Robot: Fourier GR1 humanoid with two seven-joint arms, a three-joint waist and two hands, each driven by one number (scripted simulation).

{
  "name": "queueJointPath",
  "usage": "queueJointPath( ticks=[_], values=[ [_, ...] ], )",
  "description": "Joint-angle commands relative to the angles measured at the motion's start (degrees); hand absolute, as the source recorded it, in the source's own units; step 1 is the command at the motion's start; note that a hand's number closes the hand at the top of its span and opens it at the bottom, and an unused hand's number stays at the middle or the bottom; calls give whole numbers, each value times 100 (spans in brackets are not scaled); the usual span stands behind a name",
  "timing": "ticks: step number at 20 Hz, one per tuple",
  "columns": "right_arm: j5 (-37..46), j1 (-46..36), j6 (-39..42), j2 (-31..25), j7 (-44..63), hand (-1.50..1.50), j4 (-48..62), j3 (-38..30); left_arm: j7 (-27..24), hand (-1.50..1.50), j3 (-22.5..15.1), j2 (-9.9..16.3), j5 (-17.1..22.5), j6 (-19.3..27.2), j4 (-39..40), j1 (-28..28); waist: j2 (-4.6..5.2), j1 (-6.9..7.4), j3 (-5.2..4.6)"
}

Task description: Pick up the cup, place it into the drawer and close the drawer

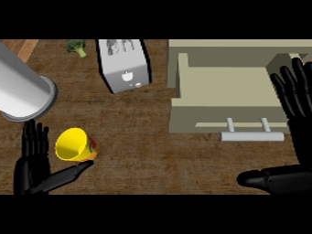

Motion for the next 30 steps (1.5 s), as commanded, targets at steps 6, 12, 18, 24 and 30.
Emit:
queueJointPath(
  ticks=[6,12,18,24,30],
  values=[
    [-81,14,93,-39,80,-150,-72,-67,-1107,-150,443,-24,255,-424,1532,-282,0,-5,0],
    [107,644,184,82,-81,-150,-443,176,-1408,-150,640,11,275,-308,2178,-771,-2,-19,1],
    [35,-1,61,47,148,-150,-138,33,-1877,-150,774,159,359,-654,2557,-473,-1,-3,0],
    [-150,96,137,-34,371,-150,-450,-69,-2236,-150,818,219,400,-862,3223,-808,-1,-12,0],
    [306,400,136,297,-526,-150,133,264,-2787,-150,904,266,412,-1087,4288,-1458,8,-22,-1]
  ],
)
